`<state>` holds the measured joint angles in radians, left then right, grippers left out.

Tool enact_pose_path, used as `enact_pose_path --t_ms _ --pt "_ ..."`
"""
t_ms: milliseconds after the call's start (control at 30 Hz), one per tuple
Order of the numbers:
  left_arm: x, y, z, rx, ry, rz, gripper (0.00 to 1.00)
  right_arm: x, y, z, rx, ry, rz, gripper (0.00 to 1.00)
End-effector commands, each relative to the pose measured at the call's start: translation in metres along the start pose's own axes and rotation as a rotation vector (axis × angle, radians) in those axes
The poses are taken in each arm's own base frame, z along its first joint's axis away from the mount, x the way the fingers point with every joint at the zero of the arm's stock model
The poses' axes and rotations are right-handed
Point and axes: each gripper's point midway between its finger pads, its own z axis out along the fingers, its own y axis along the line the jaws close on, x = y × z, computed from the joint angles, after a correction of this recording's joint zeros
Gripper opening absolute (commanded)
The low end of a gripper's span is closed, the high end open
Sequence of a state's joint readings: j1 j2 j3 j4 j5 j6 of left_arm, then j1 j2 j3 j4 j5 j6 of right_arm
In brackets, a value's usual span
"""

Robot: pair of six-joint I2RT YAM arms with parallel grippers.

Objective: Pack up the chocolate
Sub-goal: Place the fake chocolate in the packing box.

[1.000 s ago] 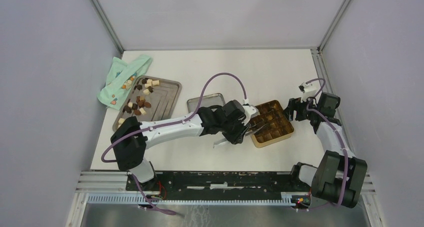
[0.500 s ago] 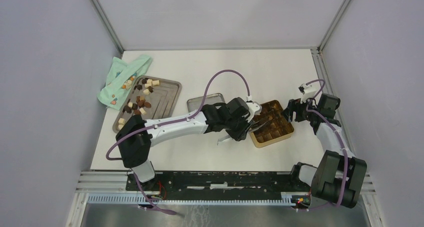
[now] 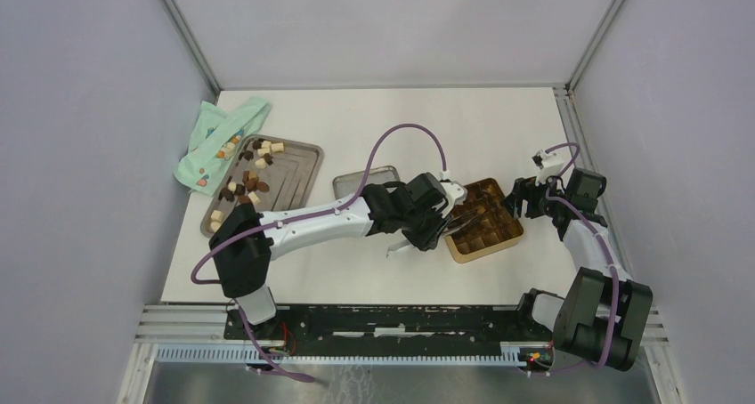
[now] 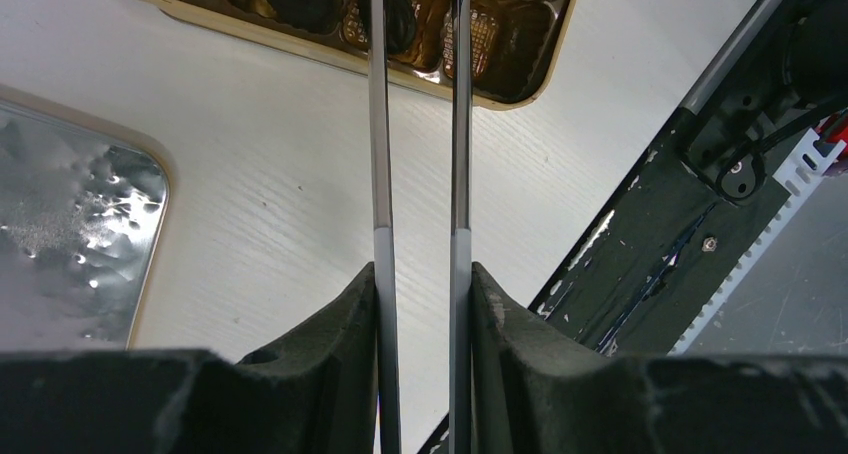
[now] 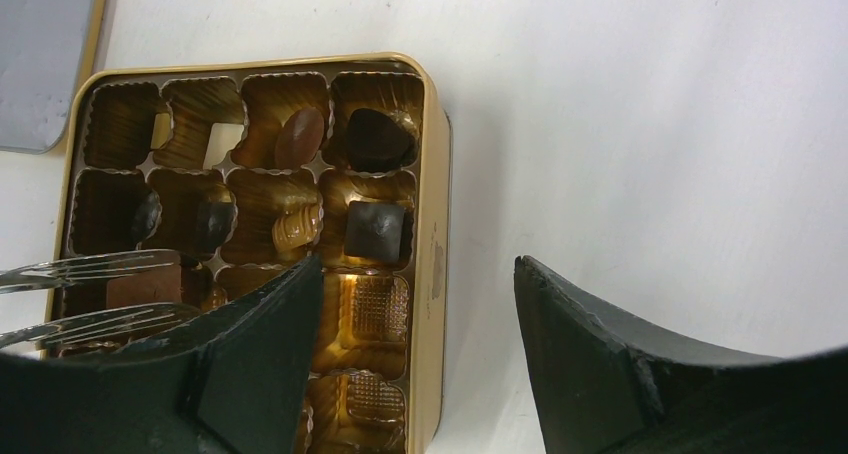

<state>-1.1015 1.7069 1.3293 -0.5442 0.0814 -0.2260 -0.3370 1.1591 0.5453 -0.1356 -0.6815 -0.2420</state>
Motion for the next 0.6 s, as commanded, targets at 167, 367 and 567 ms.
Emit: enact_pose_path --t_ms 167,367,567 --pt "-0.027 -0.013 -0.008 0.033 -0.073 -0.033 0.41 -0.009 0.001 -0.003 -0.011 -0.045 -0.039 0.75" --pt "-0.031 -0.013 -0.011 0.035 -0.091 -0.036 0.43 -0.008 0.001 -0.003 -0.011 -0.046 -0.038 0.75" --pt "-0.051 -0.007 -0.042 -0.008 -0.208 -0.068 0.38 -0.011 0.003 -0.005 -0.018 -0.058 -0.042 0.75"
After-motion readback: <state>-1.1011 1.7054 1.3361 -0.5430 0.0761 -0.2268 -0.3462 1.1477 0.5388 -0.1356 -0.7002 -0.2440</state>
